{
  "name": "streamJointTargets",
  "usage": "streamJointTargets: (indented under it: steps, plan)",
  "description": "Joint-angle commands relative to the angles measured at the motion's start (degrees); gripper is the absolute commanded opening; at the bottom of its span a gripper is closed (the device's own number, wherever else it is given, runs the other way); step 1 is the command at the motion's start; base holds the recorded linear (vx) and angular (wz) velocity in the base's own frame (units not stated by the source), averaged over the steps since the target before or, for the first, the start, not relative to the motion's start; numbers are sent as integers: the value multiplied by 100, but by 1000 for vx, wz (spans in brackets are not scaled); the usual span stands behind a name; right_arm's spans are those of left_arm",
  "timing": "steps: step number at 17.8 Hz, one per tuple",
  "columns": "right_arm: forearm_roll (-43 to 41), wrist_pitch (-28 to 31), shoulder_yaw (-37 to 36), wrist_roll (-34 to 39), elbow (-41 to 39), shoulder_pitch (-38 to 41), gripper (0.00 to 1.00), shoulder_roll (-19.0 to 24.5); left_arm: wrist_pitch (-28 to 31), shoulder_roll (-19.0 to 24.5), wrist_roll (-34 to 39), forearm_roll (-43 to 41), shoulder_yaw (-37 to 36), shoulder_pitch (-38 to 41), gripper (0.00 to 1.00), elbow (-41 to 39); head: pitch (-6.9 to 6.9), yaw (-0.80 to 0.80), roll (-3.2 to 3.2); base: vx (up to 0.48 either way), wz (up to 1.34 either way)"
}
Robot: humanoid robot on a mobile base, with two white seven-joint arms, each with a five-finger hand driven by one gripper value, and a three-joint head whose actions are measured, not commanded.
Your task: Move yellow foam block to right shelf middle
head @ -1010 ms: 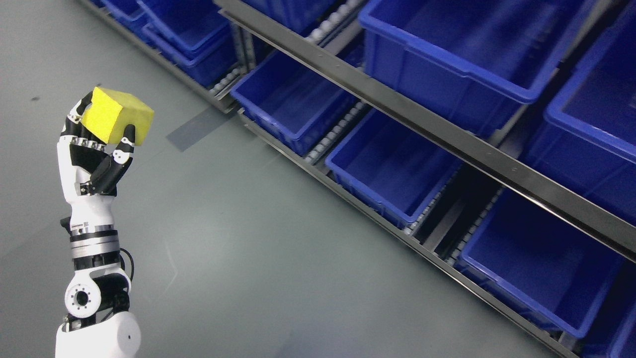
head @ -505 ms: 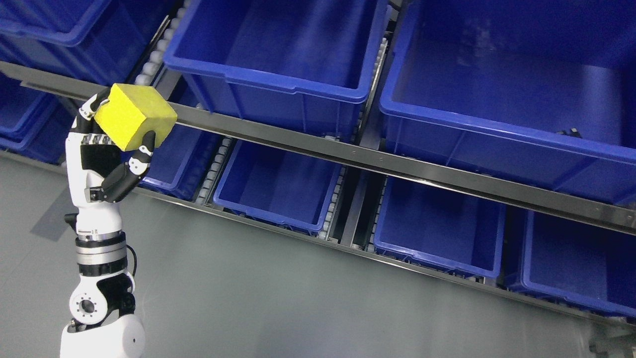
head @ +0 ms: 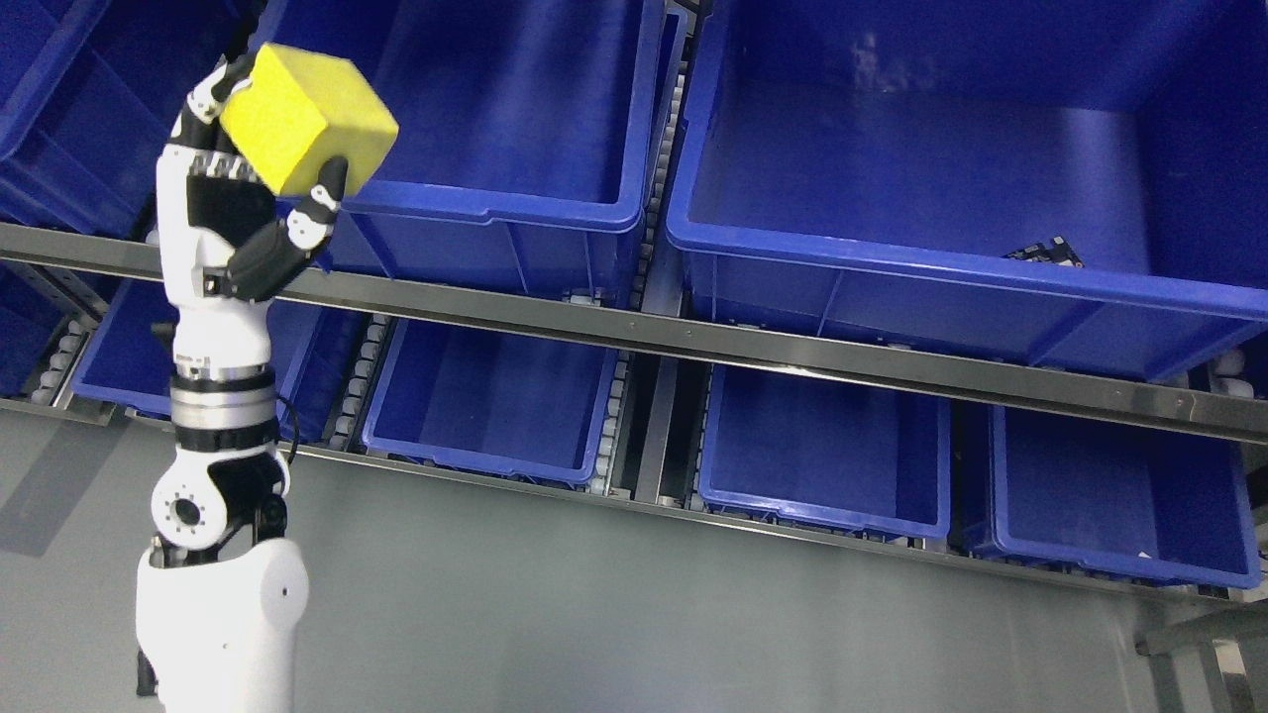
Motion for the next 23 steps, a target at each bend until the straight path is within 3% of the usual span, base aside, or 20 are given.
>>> streamJointTargets:
  steps: [1,4,7,8,10,15,16,19,20,23]
  plan:
    - [0,-8,0,2,-100,-10,100,-100,1721,100,493,-112,-649,-1784,36,17,0,0,0,15,-38]
    - [0,-8,0,2,-100,-10,100,-100,3454,100,1170,-463,-1009,-2559,44,455,0,0,0,0,0]
    - [0,-8,0,2,-100,-10,100,-100,4144,100,1532,-508,-1413,-3332,56,1499,0,0,0,-2,9]
    - [0,-8,0,2,-100,-10,100,-100,4267,100,1550,-517,-1545,-3587,63,1912,0,0,0,0,0]
    - [0,-8,0,2,-100,-10,100,-100,4443,100,1576,-526,-1783,-4088,100,2887,0,0,0,0,0]
    - [0,-8,0,2,-100,-10,100,-100,4365,100,1858,-500,-1802,-4108,100,3077,0,0,0,0,0]
    - [0,-8,0,2,-100,-10,100,-100,3956,100,1832,-500,-1732,-3995,100,2859,0,0,0,0,0]
    - [0,-8,0,2,-100,-10,100,-100,2058,100,1823,-508,-1617,-2829,100,2094,0,0,0,0,0]
    - [0,-8,0,2,-100,-18,100,-100,1792,100,1823,-509,-1591,-2355,100,1796,0,0,0,0,0]
    - [0,-8,0,2,-100,-10,100,-100,1789,100,1831,-509,-1258,-1017,100,671,0,0,0,-1,-3]
